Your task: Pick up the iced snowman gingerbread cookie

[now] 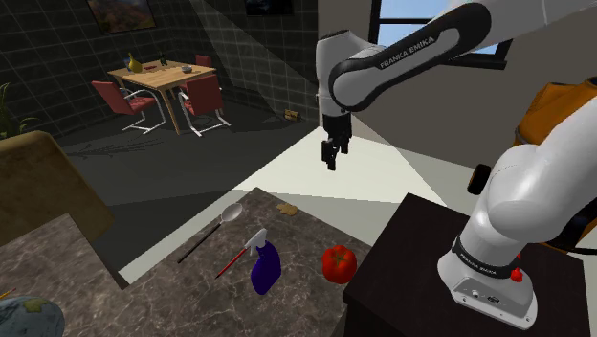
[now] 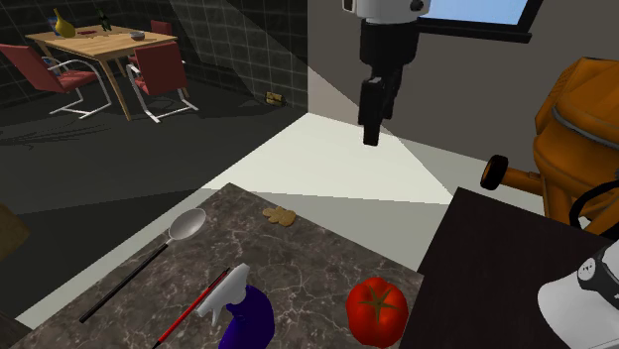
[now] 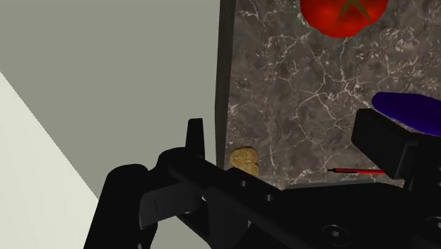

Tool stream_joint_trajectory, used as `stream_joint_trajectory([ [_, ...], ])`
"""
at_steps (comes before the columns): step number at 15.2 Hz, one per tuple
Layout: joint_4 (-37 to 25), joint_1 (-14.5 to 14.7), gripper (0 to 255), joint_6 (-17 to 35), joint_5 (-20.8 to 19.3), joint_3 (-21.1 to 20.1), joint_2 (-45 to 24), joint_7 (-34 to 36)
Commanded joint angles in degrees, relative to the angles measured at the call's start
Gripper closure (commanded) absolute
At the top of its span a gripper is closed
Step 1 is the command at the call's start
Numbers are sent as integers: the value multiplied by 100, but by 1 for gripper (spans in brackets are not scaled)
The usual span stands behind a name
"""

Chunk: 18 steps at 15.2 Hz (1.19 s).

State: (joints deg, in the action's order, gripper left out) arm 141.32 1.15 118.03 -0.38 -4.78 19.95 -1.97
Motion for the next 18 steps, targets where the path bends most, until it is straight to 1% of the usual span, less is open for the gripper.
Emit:
stream_joint_trajectory([
  [1, -107, -6, 0, 344, -23, -33, -449, 59],
  [6, -499, -13, 0, 1071, -132, -97, -1592, 226],
  [10, -950, 1, 0, 1527, -260, -116, -2521, 373],
  [14, -1518, 49, 0, 1862, -394, -96, -3447, 512],
  [18, -2201, 119, 0, 2079, -505, -52, -4366, 623],
])
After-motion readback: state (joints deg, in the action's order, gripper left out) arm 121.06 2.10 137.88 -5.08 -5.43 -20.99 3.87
